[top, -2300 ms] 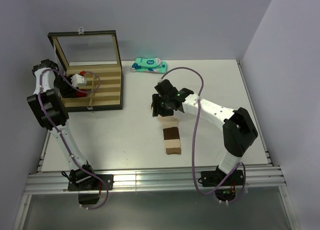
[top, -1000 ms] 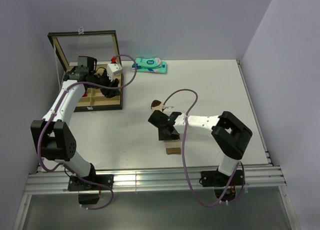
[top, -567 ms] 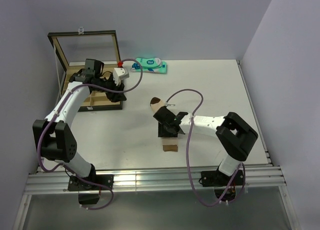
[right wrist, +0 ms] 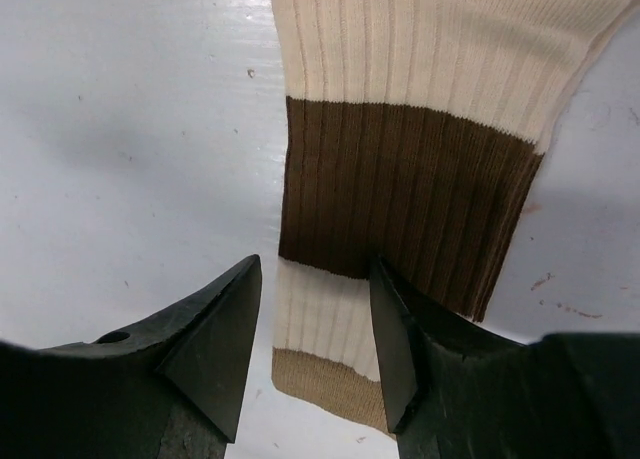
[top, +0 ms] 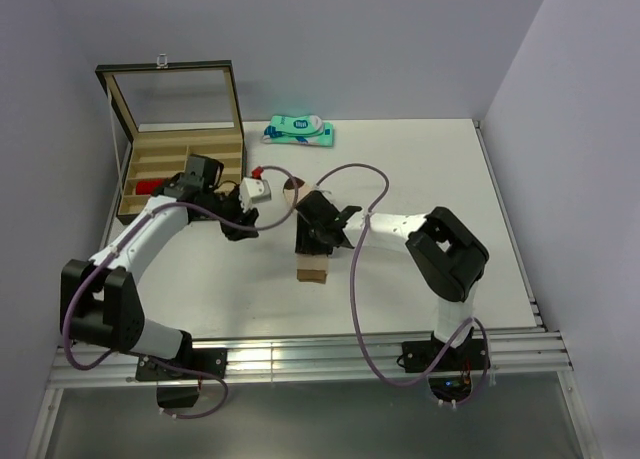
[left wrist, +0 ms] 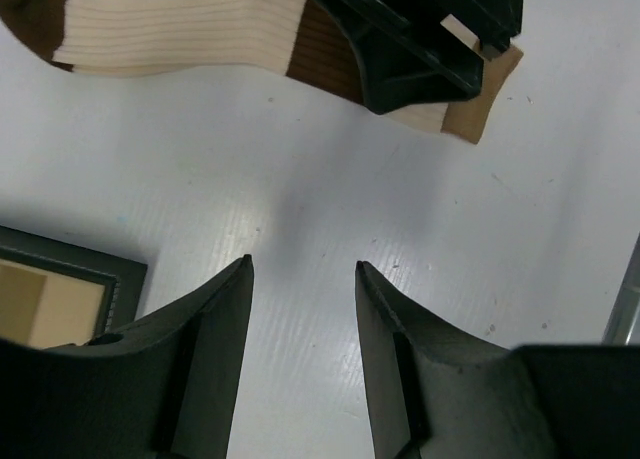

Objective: Roll the socks
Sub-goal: Adjust the sock at the center of the board, then roll the sock at the center of the board.

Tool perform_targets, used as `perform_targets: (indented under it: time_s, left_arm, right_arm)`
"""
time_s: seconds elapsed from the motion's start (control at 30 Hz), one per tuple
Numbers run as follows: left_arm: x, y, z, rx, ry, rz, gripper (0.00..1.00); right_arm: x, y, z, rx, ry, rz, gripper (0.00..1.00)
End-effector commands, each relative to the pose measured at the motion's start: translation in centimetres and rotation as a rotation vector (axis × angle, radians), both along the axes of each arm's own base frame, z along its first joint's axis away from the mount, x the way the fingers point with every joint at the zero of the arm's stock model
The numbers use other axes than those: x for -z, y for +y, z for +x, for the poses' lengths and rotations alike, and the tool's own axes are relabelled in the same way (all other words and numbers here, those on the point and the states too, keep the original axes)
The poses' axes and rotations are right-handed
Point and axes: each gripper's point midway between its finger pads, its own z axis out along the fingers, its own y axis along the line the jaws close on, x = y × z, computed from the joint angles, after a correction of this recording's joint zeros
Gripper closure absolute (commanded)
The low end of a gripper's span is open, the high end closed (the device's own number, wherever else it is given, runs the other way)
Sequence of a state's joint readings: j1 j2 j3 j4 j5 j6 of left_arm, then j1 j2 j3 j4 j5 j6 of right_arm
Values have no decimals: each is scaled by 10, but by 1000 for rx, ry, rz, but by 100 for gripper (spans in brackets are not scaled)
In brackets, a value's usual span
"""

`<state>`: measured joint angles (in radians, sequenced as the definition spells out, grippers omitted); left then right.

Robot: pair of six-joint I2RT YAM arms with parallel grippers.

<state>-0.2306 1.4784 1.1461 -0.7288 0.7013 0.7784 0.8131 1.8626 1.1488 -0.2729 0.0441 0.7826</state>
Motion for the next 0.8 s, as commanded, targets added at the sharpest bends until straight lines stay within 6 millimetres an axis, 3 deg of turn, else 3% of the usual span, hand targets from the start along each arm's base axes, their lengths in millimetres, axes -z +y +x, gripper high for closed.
perform_targets:
  time_s: [0.0, 0.17, 0.2, 0.27, 0.3, 0.37, 0.5, 0.63, 0.77]
  left_arm:
    - [-11, -12, 1, 53, -204, 18, 49]
    - [-7, -27, -9, 44, -275, 0, 49]
    - [-23, -36, -6, 42, -353, -40, 48]
    - [-14, -39, -10, 26, -390, -29, 48]
    - [-22, -51, -13, 40, -432, -56, 47]
    - [-11, -58, -21, 55, -435, -42, 47]
    - [4, -81, -38, 120, -498, -53, 49]
    - [16, -101, -53, 142, -584, -96, 49]
    - [32, -113, -62, 163, -563, -95, 50]
  right_arm:
    - [-12, -8, -2, -8, -26, 12, 45]
    - [-78, -7, 7, 23, -137, 155, 44]
    - [-87, -7, 7, 28, -147, 179, 44]
    - [-113, -10, 10, 54, -183, 261, 44]
    - [-118, -14, 12, 70, -192, 274, 44]
    - [-132, -27, 13, 117, -215, 274, 44]
    - [-143, -48, 12, 174, -245, 311, 44]
    - [-136, -69, 4, 222, -249, 314, 44]
    - [-132, -83, -3, 256, -259, 318, 44]
